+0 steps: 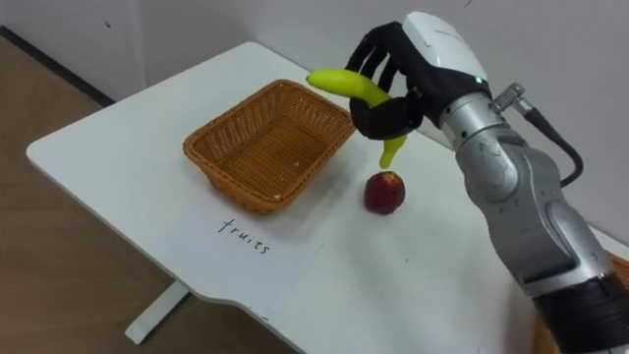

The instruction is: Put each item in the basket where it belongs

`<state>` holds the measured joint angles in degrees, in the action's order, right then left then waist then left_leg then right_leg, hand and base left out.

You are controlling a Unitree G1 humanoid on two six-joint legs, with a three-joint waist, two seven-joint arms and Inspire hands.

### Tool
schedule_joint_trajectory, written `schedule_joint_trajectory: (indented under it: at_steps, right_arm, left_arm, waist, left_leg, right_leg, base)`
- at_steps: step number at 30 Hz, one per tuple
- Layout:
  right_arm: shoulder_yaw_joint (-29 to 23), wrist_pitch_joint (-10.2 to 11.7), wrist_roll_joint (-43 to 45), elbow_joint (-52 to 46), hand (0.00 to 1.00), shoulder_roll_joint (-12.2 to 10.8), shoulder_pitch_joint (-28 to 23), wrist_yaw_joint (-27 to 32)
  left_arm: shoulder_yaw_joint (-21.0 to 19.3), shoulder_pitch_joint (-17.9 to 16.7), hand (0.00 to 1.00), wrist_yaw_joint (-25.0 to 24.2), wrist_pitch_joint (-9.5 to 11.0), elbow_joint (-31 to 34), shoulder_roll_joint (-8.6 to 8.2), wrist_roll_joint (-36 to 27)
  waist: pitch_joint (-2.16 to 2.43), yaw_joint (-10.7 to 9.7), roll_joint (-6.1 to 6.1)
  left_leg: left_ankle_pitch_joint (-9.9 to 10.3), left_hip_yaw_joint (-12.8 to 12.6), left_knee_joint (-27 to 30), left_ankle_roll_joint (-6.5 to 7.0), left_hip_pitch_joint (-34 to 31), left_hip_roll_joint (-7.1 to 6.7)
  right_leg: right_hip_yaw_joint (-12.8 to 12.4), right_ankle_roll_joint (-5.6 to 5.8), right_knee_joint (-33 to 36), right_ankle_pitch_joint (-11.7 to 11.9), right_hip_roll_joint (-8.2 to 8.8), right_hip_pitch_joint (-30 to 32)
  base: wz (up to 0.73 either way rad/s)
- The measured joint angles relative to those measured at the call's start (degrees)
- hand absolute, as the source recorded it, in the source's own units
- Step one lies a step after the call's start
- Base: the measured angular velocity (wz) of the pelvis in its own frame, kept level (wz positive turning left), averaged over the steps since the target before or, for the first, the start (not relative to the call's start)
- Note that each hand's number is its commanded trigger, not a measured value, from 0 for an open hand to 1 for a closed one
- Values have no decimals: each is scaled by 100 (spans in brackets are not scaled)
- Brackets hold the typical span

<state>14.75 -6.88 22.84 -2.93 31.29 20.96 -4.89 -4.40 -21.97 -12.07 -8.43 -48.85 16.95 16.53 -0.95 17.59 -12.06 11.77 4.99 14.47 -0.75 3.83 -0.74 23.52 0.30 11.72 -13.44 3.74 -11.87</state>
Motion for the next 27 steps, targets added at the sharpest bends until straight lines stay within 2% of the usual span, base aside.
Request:
schedule_joint_trajectory:
  at_steps: [6, 9, 13, 16, 19, 27]
  right_arm:
    - [163, -1, -3, -4, 100, -130, 2, 5]
    - [170, -14, -3, -3, 100, -262, 2, 5]
    - [190, -20, -4, -1, 100, -278, 2, 5]
    - [198, -18, -12, 10, 100, -315, 7, 5]
    - [215, -22, -52, 193, 100, -447, 84, 75]
    - [478, -73, -401, 492, 100, -466, 162, 346]
  left_arm:
    - [1, -138, 0, -26, -9, 191, -13, 184]
    - [2, -138, 0, -27, -93, 198, -41, 221]
    - [8, -143, 0, -63, -180, 197, -67, 221]
    - [15, -178, 0, -94, -260, 195, -84, 221]
    - [23, -202, 0, -94, -284, 195, -109, 218]
    - [26, -337, 0, 30, -295, 193, -173, 189]
  waist:
    - [-9, 47, 24]
    - [-9, 88, 44]
    - [-12, 172, 83]
    - [2, 180, 133]
    - [24, 178, 186]
    - [15, 303, 187]
  left_leg:
    - [4, 10, 24, 1, 11, -2]
    - [4, 15, 39, 1, -4, -7]
    - [4, 37, 50, 3, -20, -24]
    - [2, 82, 49, 6, -25, -51]
    - [-1, 128, 38, 11, -10, -72]
    - [10, 208, 19, 21, 73, -87]
  right_leg:
    - [11, 0, -1, 0, 0, 4]
    - [12, 2, -7, -2, 0, 7]
    - [28, 12, -13, -8, 10, 4]
    - [50, 29, -12, -24, 25, -6]
    - [68, 46, -4, -36, 35, -29]
    - [128, 62, -5, -45, 42, -156]
  base:
    - [0]
    - [0]
    - [4]
    - [8]
    - [8]
    - [5]
